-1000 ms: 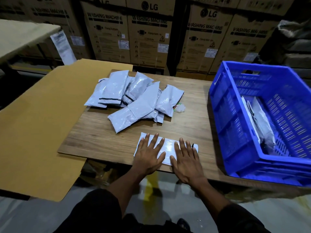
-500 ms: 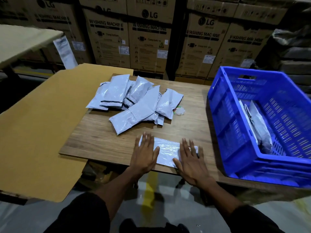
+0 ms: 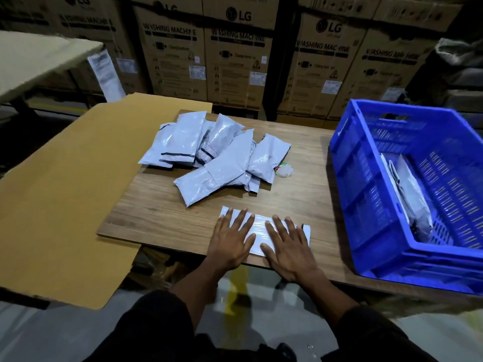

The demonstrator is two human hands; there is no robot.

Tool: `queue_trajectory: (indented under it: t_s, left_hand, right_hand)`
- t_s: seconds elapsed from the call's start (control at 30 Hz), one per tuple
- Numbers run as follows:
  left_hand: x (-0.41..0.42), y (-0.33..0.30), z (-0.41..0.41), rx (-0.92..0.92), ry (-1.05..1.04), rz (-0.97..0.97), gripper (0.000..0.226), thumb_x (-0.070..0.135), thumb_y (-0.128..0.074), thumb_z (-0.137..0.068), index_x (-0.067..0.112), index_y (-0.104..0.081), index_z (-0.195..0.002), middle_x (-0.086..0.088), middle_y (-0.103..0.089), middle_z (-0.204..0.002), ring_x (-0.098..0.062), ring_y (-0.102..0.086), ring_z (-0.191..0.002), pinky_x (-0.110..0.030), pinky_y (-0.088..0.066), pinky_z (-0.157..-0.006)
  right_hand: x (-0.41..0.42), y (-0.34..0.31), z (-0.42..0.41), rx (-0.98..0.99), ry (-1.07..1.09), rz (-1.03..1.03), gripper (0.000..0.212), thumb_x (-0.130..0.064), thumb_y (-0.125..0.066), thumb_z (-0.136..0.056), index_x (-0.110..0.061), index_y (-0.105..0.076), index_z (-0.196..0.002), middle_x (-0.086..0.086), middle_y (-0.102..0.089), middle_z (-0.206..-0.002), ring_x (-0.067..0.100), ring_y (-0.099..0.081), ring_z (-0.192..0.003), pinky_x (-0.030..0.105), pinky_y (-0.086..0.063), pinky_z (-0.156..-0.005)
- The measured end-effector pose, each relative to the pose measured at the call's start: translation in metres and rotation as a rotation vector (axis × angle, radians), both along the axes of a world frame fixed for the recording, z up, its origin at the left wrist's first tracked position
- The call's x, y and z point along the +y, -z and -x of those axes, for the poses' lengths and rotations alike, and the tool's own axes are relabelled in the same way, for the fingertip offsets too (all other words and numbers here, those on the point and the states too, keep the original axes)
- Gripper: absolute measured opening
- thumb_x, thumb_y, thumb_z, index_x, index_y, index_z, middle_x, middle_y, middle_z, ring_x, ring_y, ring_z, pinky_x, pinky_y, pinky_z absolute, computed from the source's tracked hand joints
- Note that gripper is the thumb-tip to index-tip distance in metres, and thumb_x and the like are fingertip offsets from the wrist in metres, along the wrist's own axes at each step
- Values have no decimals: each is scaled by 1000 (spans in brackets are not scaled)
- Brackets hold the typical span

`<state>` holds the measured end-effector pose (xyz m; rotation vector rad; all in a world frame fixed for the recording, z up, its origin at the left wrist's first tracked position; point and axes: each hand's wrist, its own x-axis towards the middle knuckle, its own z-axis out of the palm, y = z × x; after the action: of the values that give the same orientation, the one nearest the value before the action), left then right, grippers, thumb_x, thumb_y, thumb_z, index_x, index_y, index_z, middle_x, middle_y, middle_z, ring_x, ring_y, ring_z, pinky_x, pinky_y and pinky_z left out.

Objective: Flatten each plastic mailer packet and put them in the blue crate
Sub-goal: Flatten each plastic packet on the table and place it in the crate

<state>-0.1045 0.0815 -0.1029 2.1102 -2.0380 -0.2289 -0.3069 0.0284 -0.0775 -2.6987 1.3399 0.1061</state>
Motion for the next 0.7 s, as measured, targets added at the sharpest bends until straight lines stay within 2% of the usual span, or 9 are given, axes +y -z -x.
queue_trajectory:
  t_s: [0.13,0.2,0.27,0.3,0.37,0.47,0.57,0.63,0.7]
  left_hand:
    - [5,2,-14,-37,-81,-46,72,69,-18,-97,33,-22,-159,3,-12,-168,-35,-9,-154,-54,-12,-121]
    - [4,1,-17,-64,-103,-63,77,72,-7,-93,36,-9,-161,7,2,-169,-31,4,-155,-52,0,-122]
    - [4,-1,-17,-68,-104,-59,79,72,0,-90,36,-5,-161,7,6,-168,-30,8,-155,-50,6,-121]
    - [4,-1,-17,-67,-98,-64,81,73,5,-89,36,-4,-161,7,7,-168,-30,9,-155,-50,6,-121]
    - [5,-3,-17,-68,-82,-90,89,76,20,-83,36,0,-160,8,10,-168,-29,13,-154,-51,8,-121]
    - [3,-8,-19,-26,-71,-133,100,77,32,-72,36,5,-160,7,16,-167,-28,20,-153,-53,11,-120]
    - [7,-16,-18,-1,-56,-117,101,81,20,-80,24,-1,-161,0,12,-168,-27,20,-153,-55,12,-120]
    - [14,-15,-14,-79,54,-20,95,78,-7,-93,12,-26,-158,-9,-14,-168,-32,-4,-155,-57,-3,-120]
    - [20,-10,-14,-201,159,61,77,64,-32,-96,8,-47,-147,-11,-41,-157,-31,-31,-149,-55,-17,-118]
  right_hand:
    - [-2,-2,24,33,77,-46,83,-78,-1,-89,-32,8,-158,-9,23,-162,17,20,-151,48,8,-121]
    - [-4,-8,32,51,72,-82,87,-81,-7,-89,-31,12,-157,-8,29,-160,18,25,-149,51,10,-120]
    - [-3,-14,35,62,25,-85,91,-82,-14,-88,-29,12,-157,-3,29,-161,22,27,-148,56,11,-119]
    - [-1,-16,34,54,-29,-31,91,-80,-18,-89,-26,5,-158,1,21,-164,26,22,-150,58,7,-119]
    - [5,-17,29,14,-163,77,79,-70,-29,-95,-18,-26,-155,8,-11,-166,32,-1,-153,59,-10,-119]
    - [5,-12,22,-38,-296,126,51,-52,-40,-99,-17,-52,-135,9,-41,-153,34,-33,-144,52,-36,-112]
    - [1,-13,19,-96,-341,208,33,-42,-45,-99,-17,-62,-112,8,-57,-138,33,-54,-126,45,-49,-94]
    - [-1,-18,19,-145,-324,280,28,-38,-45,-99,-18,-64,-97,5,-64,-128,28,-64,-109,46,-47,-83]
    - [0,-24,16,-172,-261,306,27,-39,-43,-98,-20,-62,-92,0,-66,-126,24,-69,-95,48,-50,-73]
